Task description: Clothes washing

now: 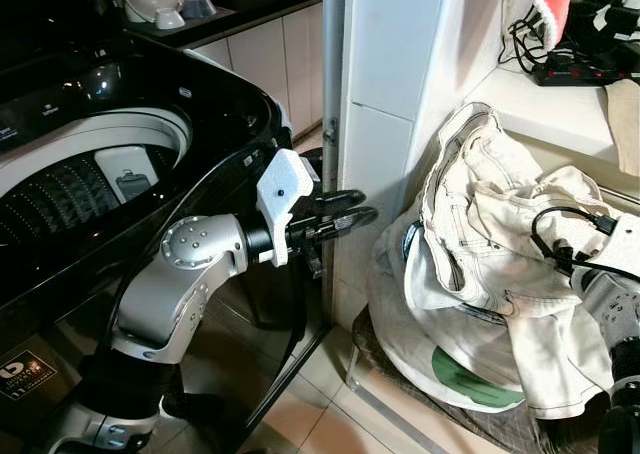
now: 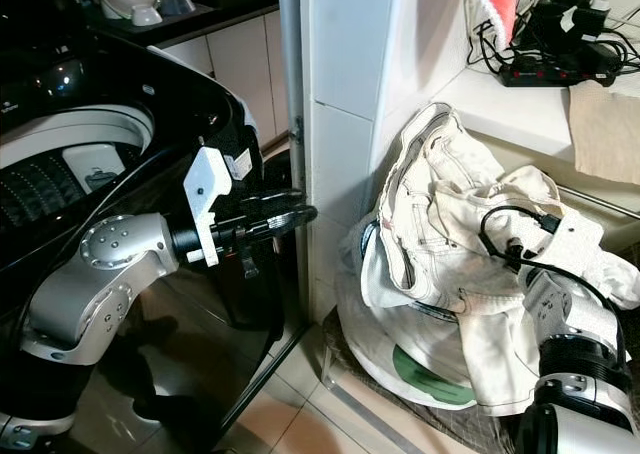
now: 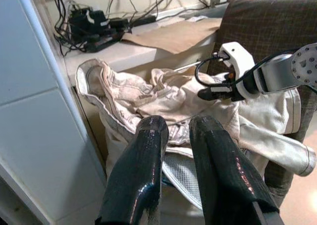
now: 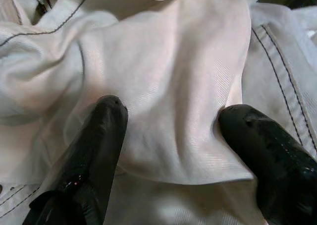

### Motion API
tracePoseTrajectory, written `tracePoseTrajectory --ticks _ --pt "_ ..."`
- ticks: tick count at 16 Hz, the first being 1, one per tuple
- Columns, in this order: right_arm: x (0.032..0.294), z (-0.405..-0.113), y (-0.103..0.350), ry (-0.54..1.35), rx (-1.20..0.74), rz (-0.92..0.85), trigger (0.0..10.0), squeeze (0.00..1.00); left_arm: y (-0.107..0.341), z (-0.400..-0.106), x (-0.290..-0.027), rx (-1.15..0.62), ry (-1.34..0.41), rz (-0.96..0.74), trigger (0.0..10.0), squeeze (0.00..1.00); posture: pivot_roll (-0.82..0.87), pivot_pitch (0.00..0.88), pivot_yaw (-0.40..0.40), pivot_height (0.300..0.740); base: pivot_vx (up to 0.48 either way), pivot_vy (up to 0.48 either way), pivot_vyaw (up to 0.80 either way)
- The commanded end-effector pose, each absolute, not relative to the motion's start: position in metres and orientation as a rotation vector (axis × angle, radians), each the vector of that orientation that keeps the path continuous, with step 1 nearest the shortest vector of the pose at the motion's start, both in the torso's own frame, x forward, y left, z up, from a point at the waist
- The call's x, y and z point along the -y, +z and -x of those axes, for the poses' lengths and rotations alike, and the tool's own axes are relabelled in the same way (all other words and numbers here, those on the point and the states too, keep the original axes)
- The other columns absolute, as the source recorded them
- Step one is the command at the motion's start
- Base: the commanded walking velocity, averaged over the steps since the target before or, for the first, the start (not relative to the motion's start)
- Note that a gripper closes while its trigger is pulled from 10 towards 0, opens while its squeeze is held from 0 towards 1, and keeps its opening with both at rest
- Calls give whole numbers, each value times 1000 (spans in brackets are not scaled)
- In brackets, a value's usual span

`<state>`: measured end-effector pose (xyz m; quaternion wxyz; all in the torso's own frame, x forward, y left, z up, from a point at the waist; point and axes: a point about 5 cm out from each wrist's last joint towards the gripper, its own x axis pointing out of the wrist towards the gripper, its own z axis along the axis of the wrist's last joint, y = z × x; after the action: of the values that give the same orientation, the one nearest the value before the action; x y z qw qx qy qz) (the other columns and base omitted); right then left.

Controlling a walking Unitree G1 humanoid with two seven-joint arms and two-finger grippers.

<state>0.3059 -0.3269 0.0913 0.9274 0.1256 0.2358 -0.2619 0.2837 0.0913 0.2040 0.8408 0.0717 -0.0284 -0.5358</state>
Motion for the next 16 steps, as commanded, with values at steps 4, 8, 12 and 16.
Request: tracePoseTrajectory --ticks 4,8,12,16 --pt "328 -303 84 -541 -501 -287 0 0 199 -280 -93 36 -1146 -149 10000 0 -43 0 37 740 0 0 0" --pt "328 -303 83 -539 -500 -293 0 0 198 -282 -94 28 -1127 -150 10000 0 -43 0 35 740 0 0 0" --pt "327 -305 85 -521 -486 -273 0 0 198 -284 -94 29 -1114 -159 10000 0 -45 0 38 740 0 0 0" --pt "328 -305 85 -517 -479 -269 0 0 197 -285 -94 25 -1105 -160 10000 0 -45 0 37 740 0 0 0"
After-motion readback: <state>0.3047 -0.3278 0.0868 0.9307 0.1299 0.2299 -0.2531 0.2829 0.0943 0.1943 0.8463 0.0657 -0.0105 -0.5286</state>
